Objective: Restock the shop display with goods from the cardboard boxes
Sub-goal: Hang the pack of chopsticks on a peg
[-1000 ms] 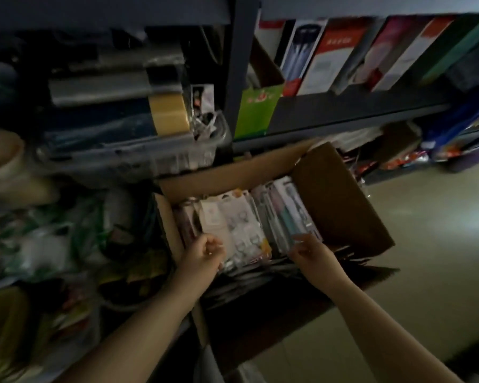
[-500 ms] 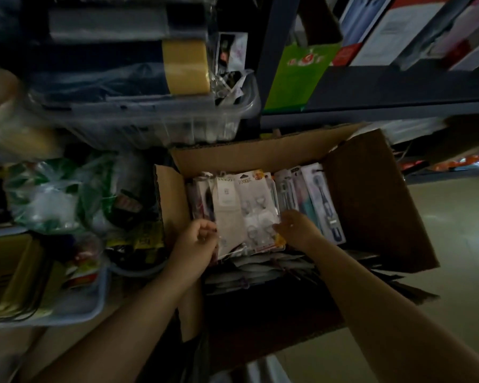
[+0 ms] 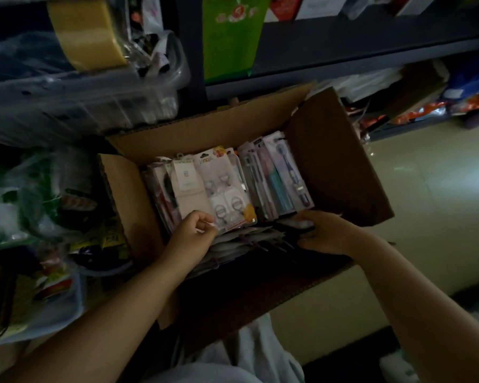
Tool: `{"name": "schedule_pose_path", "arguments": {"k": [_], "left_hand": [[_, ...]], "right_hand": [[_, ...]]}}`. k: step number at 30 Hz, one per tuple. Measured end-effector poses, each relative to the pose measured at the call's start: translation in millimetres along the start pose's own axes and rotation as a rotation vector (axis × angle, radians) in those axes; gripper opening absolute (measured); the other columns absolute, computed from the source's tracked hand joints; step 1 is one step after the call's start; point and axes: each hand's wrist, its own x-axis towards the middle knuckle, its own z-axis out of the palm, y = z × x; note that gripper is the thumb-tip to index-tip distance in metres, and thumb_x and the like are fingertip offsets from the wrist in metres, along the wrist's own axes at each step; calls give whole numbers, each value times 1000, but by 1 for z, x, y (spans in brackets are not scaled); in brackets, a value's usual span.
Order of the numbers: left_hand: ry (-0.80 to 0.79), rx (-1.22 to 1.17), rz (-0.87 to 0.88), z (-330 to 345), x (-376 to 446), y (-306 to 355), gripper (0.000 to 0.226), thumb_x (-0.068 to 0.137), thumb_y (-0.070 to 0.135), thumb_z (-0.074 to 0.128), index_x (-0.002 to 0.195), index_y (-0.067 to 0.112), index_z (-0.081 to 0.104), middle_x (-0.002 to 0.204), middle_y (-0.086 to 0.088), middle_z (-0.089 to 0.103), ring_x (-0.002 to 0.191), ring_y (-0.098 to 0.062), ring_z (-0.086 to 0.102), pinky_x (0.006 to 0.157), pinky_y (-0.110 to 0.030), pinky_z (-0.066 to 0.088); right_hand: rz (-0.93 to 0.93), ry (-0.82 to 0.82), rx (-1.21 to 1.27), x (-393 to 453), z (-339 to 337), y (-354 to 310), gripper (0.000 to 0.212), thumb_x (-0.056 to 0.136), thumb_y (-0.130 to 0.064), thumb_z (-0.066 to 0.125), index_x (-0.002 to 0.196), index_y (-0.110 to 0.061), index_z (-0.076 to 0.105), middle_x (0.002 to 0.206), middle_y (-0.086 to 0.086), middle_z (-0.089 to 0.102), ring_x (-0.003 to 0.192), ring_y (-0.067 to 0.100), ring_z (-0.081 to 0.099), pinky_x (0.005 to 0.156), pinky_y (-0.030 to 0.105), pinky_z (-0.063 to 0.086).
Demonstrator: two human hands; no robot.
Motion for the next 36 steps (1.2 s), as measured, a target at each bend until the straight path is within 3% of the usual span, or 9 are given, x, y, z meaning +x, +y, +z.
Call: {"name": "schedule_pose_path", "arguments": {"k": [4,7,12,18,20,23,25,32,36], "left_hand": [[-48,58,6,11,0,-5,14,90,16,59,83,28,56,84,4,57,79,-13,55,79,-30,44],[-71,63,3,17,0,-6,16,89,14,61,82,28,57,86,3,59,83,-15,57,82,-30,45],[-83,58,1,25,-3,-8,15,90,14,60,84,27,58,86,-2,60,81,-16,57,77,-27,44],[-108,74,-27,30,-5,-7,9,90,18,60,89,27,58,93,-3,61,89,-18,60,85,-32,47],[-104,66,-20,31,-5,-6,8,90,17,60,90,25,59,93,-4,61,89,-19,59,84,-32,46],[-91,67,-23,32,-5,-6,8,90,16,60,90,24,59,93,-5,61,90,-21,60,83,-31,46],[-85,66,-18,31,-5,-4,9,90,17,61,89,25,60,94,-6,63,92,-23,61,86,-35,48],[-76,29,29,20,-7,14,11,89,12,61,87,24,60,98,-11,64,96,-29,63,92,-44,50],[-171,96,136,21,-13,45,10,91,17,61,100,20,58,105,-1,61,98,-18,60,80,-27,47]], "right_hand": [[59,15,-208,-1,14,20,79,86,-39,69,150,-21,27,156,2,26,143,22,26,112,31,27],[56,6,-157,2,18,28,71,90,-46,61,149,-21,30,156,2,28,142,22,28,112,32,28],[28,264,-61,19,12,49,45,96,-20,53,140,-25,46,140,6,52,126,24,49,106,36,39],[140,118,-503,43,6,50,53,94,-15,50,141,-37,42,148,-1,41,139,22,33,116,48,9],[119,87,-664,51,5,45,50,93,-13,50,139,-32,44,142,2,47,134,24,40,115,49,12],[57,67,-793,60,4,39,45,96,-8,45,138,-23,44,138,8,50,124,28,51,106,44,39],[28,39,-841,58,0,36,45,98,-9,42,141,-21,41,138,10,50,122,29,53,98,41,48],[-80,63,-993,-4,-52,11,38,100,-29,45,139,-26,46,135,5,52,120,22,53,99,35,45],[-110,162,-1002,-61,-95,-20,31,100,-22,45,129,-20,55,123,5,58,110,21,58,94,32,47]]}}
